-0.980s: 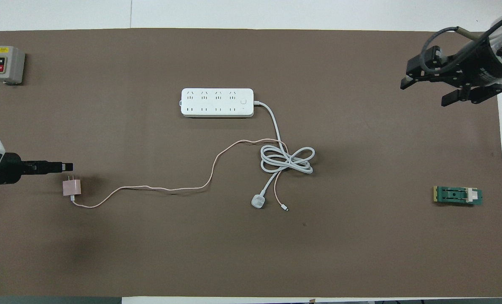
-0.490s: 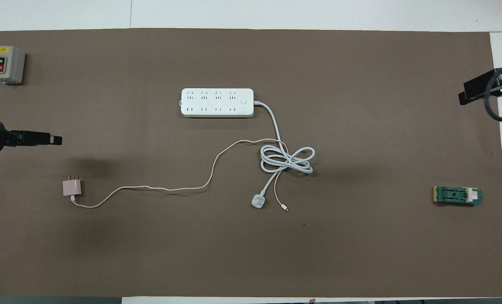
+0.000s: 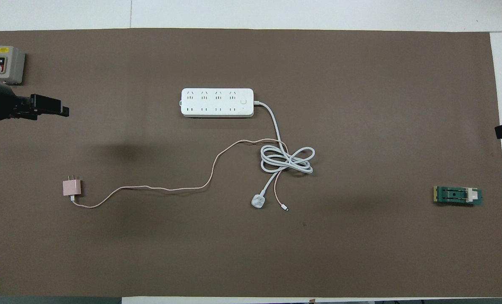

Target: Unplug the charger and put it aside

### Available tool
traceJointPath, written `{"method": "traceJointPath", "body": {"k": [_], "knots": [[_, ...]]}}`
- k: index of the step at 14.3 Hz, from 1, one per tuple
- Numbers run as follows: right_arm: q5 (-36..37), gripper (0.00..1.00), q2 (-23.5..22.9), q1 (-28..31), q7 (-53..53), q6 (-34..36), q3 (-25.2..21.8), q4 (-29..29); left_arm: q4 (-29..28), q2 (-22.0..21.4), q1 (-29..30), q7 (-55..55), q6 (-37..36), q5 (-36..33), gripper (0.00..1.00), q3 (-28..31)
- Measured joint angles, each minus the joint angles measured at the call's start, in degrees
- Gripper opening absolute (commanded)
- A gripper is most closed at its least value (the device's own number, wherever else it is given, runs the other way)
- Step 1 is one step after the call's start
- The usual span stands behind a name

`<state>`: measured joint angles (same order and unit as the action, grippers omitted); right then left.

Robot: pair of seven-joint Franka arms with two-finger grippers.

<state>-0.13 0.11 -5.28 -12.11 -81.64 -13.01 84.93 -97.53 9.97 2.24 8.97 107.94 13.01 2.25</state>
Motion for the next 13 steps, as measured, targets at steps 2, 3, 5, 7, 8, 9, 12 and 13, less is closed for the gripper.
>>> {"method": "traceJointPath", "body": {"k": [2, 3, 5, 7, 8, 9, 12, 13], "knots": [[1.7, 1.00, 1.7, 1.2, 0.0, -0.1, 2.1, 1.8, 3.5, 0.0, -1.6, -6.9, -3.5, -3.5, 1.00, 0.0], [2.0, 1.00, 2.1, 2.7, 0.0, -0.5, 4.0, 2.5, 5.1, 0.0, -2.7, -11.0, -5.2, -5.9, 1.00, 0.0], [2.3, 1.00, 2.3, 5.2, 0.6, -3.2, 7.2, 3.9, 7.4, 0.0, -5.2, -18.4, -7.5, -11.1, 1.00, -0.1], [2.3, 1.00, 2.3, 5.7, 2.0, -4.7, 8.0, 4.6, 9.5, -0.6, -6.5, -21.3, -11.0, -13.4, 1.00, -0.1], [2.3, 1.00, 2.4, 5.7, 2.8, -4.9, 8.1, 4.7, 10.4, -1.6, -6.6, -21.6, -13.4, -13.7, 1.00, -0.1], [2.3, 1.00, 2.4, 5.7, 3.3, -4.9, 8.3, 4.7, 10.8, -2.9, -6.5, -21.6, -15.6, -13.8, 1.00, 0.0], [2.3, 1.00, 2.5, 5.7, 3.8, -4.9, 8.7, 4.7, 10.1, -7.3, -6.4, -21.1, -21.2, -13.8, 1.00, 0.3], [2.3, 1.00, 2.6, 5.7, 3.8, -4.9, 8.7, 4.7, 9.0, -8.5, -6.4, -21.0, -22.3, -13.8, 1.00, 0.4]]}}
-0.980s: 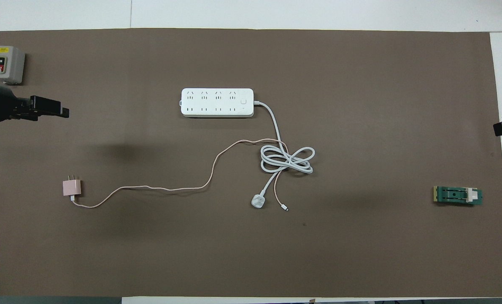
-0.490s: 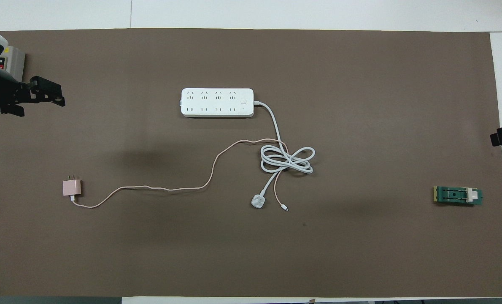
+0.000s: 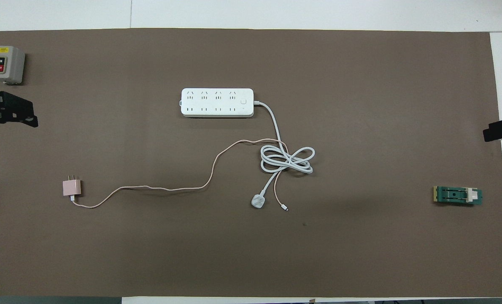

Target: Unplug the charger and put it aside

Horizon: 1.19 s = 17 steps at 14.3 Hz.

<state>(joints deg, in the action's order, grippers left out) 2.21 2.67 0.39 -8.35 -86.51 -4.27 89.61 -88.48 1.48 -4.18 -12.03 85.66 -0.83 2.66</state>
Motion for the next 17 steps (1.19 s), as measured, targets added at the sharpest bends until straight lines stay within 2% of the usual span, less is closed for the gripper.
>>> {"method": "traceJointPath", "body": {"k": [4, 17], "knots": [[0.0, 1.00, 0.1, 0.0, 0.0, 1.6, 0.0, 0.0, -2.4, -2.2, 0.6, 0.2, -1.1, 0.0, 1.00, 0.5], [-0.4, 1.00, 0.5, 0.0, 0.0, 3.5, 0.1, 0.0, -2.5, -3.7, 0.7, 6.3, -1.1, 2.4, 1.00, -0.3]]}}
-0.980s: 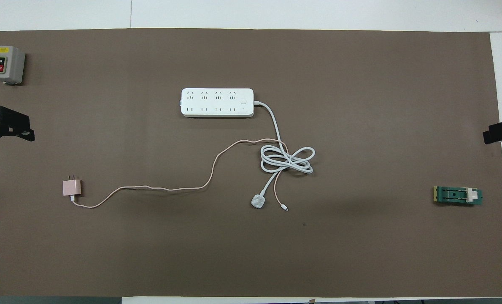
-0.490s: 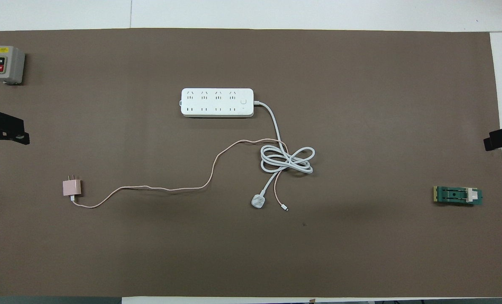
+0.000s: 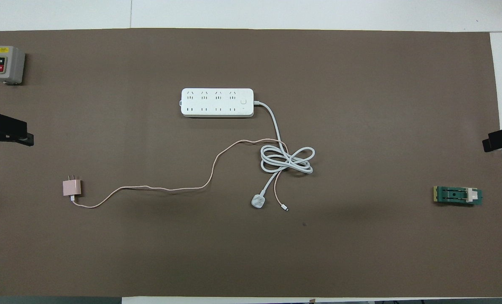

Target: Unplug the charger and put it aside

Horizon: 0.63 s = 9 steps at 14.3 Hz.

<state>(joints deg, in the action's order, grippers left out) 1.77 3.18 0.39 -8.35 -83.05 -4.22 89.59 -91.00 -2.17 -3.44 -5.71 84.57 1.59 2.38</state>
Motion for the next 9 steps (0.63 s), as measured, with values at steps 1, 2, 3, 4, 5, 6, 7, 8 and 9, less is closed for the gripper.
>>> {"method": "traceJointPath", "body": {"k": [1, 2, 3, 4, 5, 6, 7, 8, 9], "knots": [[0.0, 1.00, 0.0, 0.0, 0.0, 0.1, 0.0, 0.0, 0.0, 0.0, 0.0, 1.1, 0.0, 0.0, 1.00, 0.0], [0.0, 1.00, 0.0, 0.0, 0.0, 0.2, 0.0, 0.0, 0.0, -0.1, 0.0, 2.3, 0.1, 0.0, 1.00, -0.1], [0.0, 1.00, 0.0, 0.0, 0.0, 0.4, 0.0, 0.0, 0.0, -0.1, 0.0, 3.1, 0.2, 0.1, 1.00, -0.2], [0.0, 1.00, 0.0, 0.0, 0.0, 0.5, 0.0, 0.0, 0.0, -0.1, 0.0, 3.7, 0.3, 0.1, 1.00, -0.4], [0.0, 1.00, 0.0, 0.0, 0.0, 0.5, 0.1, 0.0, 0.0, -0.1, 0.0, 4.1, 0.4, 0.2, 1.00, -0.7], [0.0, 1.00, 0.0, 0.0, 0.0, 0.5, 0.1, 0.0, 0.0, -0.1, 0.0, 4.7, 0.5, 0.2, 1.00, -1.0], [0.0, 1.00, 0.0, 0.0, 0.0, 0.5, 0.1, 0.0, 0.0, -0.1, 0.0, 5.5, 0.5, 0.2, 1.00, -1.3], [0.0, 1.00, 0.0, 0.0, 0.0, 0.5, 0.1, 0.0, 0.0, -0.1, 0.0, 6.3, 0.6, 0.2, 1.00, -1.3], [0.0, 1.00, 0.0, 0.0, 0.0, 0.5, 0.1, 0.0, 0.0, -0.1, 0.0, 6.9, 0.6, 0.2, 1.00, -1.3]]}}
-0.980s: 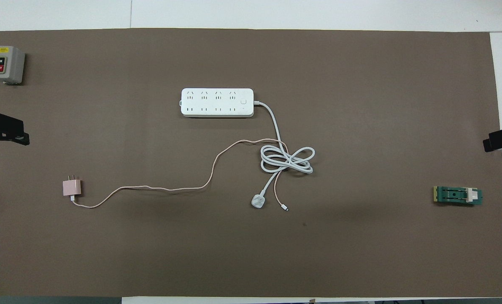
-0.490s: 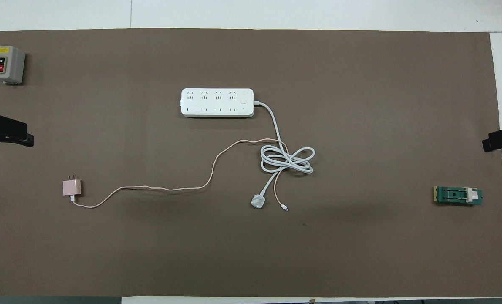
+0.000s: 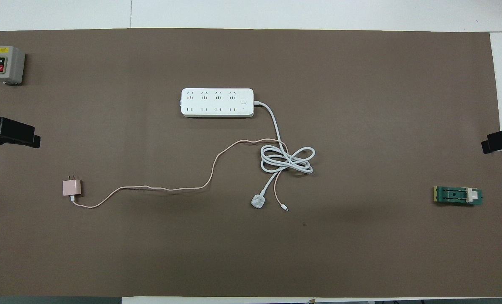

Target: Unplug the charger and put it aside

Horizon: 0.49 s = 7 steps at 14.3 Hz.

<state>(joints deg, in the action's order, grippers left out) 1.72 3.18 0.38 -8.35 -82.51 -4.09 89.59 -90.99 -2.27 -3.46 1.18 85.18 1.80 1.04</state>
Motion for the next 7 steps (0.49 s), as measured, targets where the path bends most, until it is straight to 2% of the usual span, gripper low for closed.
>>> {"method": "traceJointPath", "body": {"k": [7], "knots": [[0.0, 1.00, 0.0, 0.0, 0.0, 0.0, 0.0, 0.0, 0.0, 0.0, 0.0, 0.6, 0.3, 0.0, 1.00, 0.0]]}}
